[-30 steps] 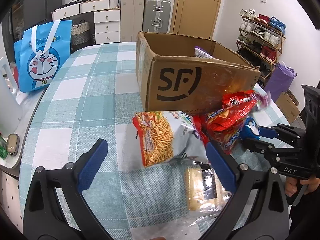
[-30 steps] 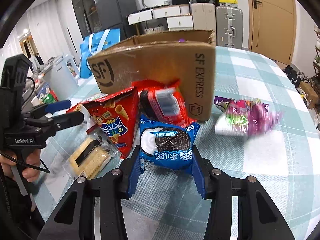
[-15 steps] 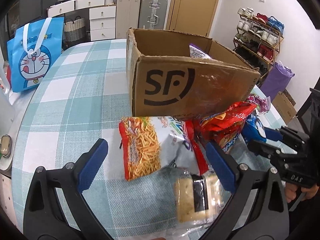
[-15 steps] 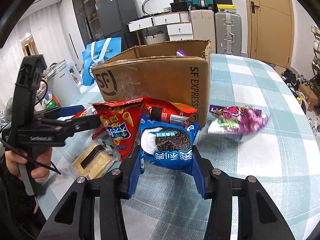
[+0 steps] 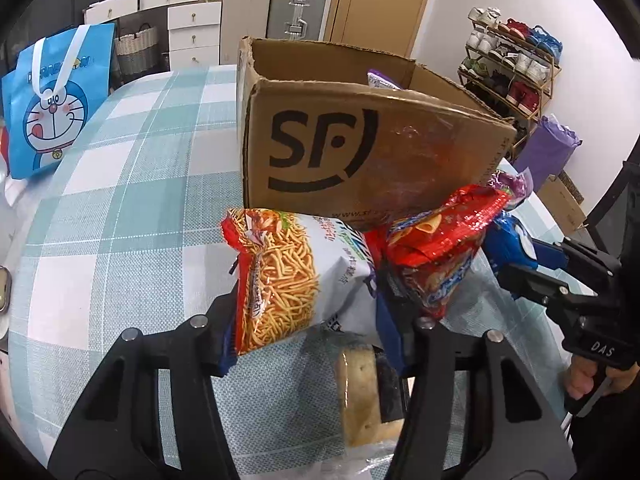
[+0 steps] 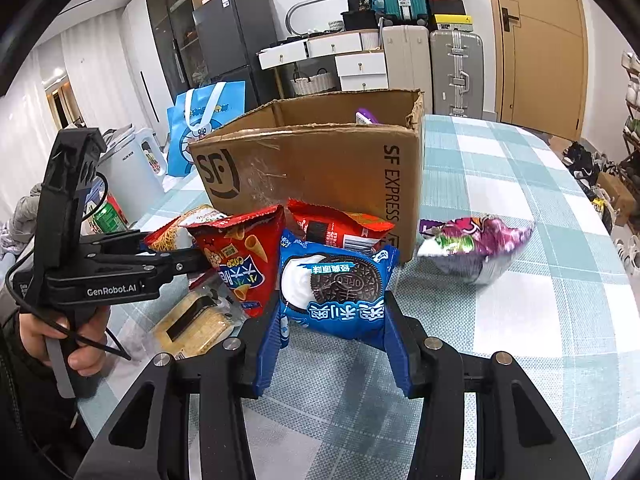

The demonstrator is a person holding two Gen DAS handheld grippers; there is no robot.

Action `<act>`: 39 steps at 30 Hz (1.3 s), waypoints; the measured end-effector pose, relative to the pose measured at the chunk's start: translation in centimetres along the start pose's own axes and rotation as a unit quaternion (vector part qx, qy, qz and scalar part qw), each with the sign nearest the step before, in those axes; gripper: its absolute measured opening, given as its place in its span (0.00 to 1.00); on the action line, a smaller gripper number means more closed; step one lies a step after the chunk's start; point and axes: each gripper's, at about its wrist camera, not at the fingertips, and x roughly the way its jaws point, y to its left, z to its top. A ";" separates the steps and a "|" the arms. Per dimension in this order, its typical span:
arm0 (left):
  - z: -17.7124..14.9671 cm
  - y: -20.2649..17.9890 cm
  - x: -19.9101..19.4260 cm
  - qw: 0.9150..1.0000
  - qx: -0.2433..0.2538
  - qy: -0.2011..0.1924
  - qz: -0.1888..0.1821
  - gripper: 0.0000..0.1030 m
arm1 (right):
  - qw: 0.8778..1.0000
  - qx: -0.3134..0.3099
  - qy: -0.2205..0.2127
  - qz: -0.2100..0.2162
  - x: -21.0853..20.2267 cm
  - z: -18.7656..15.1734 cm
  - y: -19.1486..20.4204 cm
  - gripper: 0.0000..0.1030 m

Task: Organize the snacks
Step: 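Lift and carry the noodle bag and Oreo pack over the box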

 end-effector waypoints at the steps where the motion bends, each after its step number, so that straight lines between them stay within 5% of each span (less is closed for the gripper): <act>1: -0.1 0.0 -0.3 1.000 0.001 -0.004 0.001 0.51 | 1.000 0.000 -0.001 0.000 0.0 0.0 0.0 0.45; 39: -1.0 1.0 -9.2 0.996 -0.004 -0.092 0.016 0.50 | 0.995 0.023 -0.100 -0.004 -5.3 2.0 -0.2 0.45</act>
